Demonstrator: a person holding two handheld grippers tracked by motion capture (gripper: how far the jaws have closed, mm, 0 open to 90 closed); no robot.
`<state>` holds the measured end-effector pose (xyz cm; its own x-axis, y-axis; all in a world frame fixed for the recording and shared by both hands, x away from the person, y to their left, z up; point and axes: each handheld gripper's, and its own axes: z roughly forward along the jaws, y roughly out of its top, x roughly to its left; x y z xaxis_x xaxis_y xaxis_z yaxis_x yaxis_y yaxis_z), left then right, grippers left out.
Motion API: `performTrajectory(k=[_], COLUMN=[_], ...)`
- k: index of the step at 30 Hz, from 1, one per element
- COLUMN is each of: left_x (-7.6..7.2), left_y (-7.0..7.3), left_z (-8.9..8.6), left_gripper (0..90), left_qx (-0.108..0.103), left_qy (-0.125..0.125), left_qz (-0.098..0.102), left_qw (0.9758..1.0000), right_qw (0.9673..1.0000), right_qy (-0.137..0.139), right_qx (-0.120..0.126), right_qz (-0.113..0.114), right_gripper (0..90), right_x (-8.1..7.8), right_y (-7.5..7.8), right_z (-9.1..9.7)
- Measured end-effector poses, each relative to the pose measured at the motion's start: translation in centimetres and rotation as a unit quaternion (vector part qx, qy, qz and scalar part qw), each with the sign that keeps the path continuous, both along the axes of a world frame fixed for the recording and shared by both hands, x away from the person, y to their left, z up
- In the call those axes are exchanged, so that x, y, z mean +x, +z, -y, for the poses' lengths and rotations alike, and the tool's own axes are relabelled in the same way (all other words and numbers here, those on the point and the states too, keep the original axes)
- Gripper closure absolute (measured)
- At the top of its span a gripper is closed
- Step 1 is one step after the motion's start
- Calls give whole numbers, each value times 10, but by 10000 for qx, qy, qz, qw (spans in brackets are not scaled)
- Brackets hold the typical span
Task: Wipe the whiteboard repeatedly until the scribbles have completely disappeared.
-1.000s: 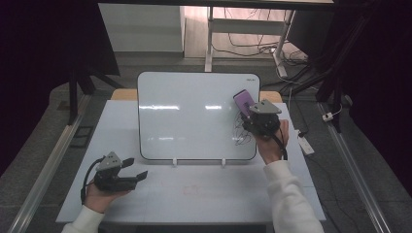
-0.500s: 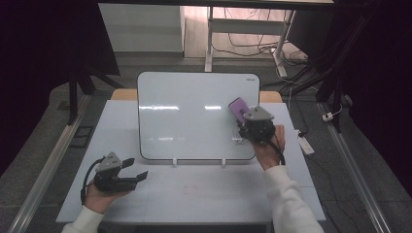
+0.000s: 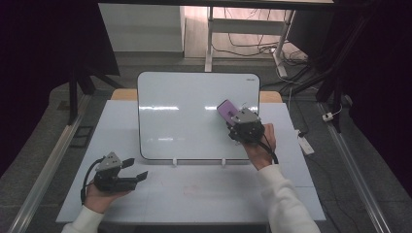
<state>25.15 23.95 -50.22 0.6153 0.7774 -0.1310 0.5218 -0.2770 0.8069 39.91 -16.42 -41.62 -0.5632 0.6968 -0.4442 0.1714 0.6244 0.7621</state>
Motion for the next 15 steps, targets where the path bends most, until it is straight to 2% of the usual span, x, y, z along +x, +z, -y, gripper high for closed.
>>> performTrajectory(k=[3, 7, 10, 12, 14, 15], left_x=[0, 0, 0, 0, 0, 0], left_y=[0, 0, 0, 0, 0, 0], left_z=[0, -1, -1, -1, -2, -2], left_gripper=[254, 254, 254, 254, 254, 254], left_qx=[-2, -21, -17, -18, -21, -23], left_qy=[1, 2, -1, 7, 16, 15], left_qz=[-1, -13, -13, -13, -8, -9], left_qw=[10000, 10000, 10000, 10000, 10000, 10000], right_qw=[9991, 9958, 9949, 9955, 9967, 9976], right_qy=[-243, -605, -667, -666, -561, -488], right_qx=[333, 675, 735, 620, 542, 426], right_qz=[35, 156, 178, 270, 243, 235], right_gripper=[402, 401, 401, 402, 402, 402], right_x=[11, 28, 32, 29, 24, 20], right_y=[11, 29, 34, 32, 26, 22], right_z=[15, 38, 44, 41, 36, 32])
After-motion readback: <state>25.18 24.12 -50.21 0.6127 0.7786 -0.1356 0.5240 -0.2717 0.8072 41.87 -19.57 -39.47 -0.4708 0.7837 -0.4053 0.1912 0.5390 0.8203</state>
